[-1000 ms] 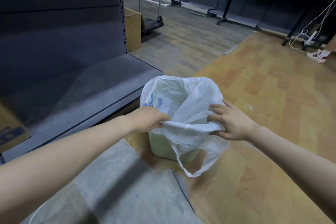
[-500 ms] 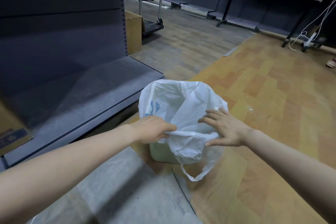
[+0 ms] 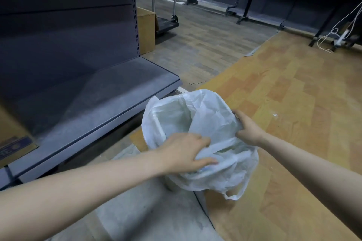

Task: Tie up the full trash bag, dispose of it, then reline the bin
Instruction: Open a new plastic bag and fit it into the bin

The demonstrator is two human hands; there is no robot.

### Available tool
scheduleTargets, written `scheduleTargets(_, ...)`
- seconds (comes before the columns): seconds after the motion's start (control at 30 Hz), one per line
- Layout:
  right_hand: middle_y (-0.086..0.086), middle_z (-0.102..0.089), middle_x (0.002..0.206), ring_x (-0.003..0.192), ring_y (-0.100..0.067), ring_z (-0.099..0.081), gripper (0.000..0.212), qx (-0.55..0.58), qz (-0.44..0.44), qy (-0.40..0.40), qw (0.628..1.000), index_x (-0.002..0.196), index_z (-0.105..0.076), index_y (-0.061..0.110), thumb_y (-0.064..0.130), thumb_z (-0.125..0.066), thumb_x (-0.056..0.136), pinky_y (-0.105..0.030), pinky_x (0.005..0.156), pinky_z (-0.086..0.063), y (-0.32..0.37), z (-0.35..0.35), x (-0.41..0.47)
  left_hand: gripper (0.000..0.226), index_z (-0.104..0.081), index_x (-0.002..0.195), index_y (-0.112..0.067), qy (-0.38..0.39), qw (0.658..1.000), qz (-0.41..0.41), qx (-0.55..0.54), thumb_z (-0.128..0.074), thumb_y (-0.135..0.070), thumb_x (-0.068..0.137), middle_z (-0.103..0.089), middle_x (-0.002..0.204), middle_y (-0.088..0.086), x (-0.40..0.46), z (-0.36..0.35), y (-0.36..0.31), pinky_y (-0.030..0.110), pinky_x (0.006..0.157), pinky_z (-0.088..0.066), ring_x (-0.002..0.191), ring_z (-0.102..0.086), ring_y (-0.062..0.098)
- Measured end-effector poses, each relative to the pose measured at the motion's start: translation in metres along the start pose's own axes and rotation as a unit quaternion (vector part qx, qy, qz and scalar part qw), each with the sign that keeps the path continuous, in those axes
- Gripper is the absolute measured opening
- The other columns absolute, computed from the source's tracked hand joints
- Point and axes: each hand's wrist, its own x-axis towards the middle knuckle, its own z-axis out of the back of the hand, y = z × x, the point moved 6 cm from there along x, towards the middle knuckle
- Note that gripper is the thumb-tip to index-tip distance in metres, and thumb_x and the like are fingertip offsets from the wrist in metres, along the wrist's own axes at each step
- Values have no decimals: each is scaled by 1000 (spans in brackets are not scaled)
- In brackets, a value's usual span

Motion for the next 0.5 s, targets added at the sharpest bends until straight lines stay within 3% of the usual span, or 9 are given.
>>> scheduleTargets(0.1, -6, -54, 129, 120, -29, -50, 75, -34, 22, 25, 999, 138, -37, 20, -11, -44, 70, -45, 100, -43, 2, 7, 6, 46, -42, 131, -15, -93, 989, 38, 107, -46, -43, 94, -39, 136, 8, 21, 22, 36, 37, 95, -34, 127, -37, 25)
scheduleTargets(0.17, -4, -54, 130, 121, -28, -50, 77, -61, 43, 39, 997, 138, -38, 22, -12, -44, 69, -45, 101, -42, 7, 11, 9, 55, -30, 140, -15, -80, 976, 117, 164, -52, -29, 92, -23, 147, 14, 28, 25, 65, 41, 99, -33, 134, -27, 28)
scheduleTargets(0.23, -3, -54, 131, 121, -27, -49, 77, -89, 60, 53, 993, 139, -39, 22, -13, -43, 70, -44, 102, -41, 13, 12, 10, 70, -14, 148, -19, -30, 970, 187, 156, -54, -23, 91, -18, 149, 16, 28, 19, 89, 41, 90, -40, 129, -34, 33)
scheduleTargets(0.33, -4, -56, 130, 117, -31, -52, 78, -138, 76, 51, 986, 142, -35, 24, -11, -42, 72, -44, 96, -44, 18, 10, 10, 75, -1, 151, -18, 35, 973, 218, 60, -50, -12, 94, -47, 129, 17, 25, -1, 100, 36, 69, -41, 107, -56, 36)
scheduleTargets(0.4, -6, -62, 118, 104, -31, -57, 77, -198, 65, 28, 978, 143, -32, 29, -6, -43, 75, -41, 79, -51, 18, 9, 10, 66, -11, 147, -9, 24, 974, 216, 62, -47, -2, 93, -59, 113, 17, 26, -4, 97, 35, 64, -40, 99, -60, 36)
scheduleTargets(0.47, -7, -62, 100, 88, -30, -58, 65, -272, 34, -40, 961, 140, -35, 28, 4, -49, 81, -32, 59, -44, 18, 11, 7, 56, -20, 140, -4, 8, 972, 222, 72, -46, 2, 91, -62, 109, 17, 26, -3, 93, 33, 63, -39, 98, -61, 35)
scheduleTargets(0.5, -8, -62, 99, 88, -31, -59, 55, -285, 10, -87, 955, 135, -40, 25, 11, -52, 82, -29, 57, -40, 20, 13, 3, 53, -23, 137, -5, 3, 970, 234, 64, -46, 3, 90, -62, 109, 17, 24, -4, 93, 33, 63, -38, 99, -61, 35)
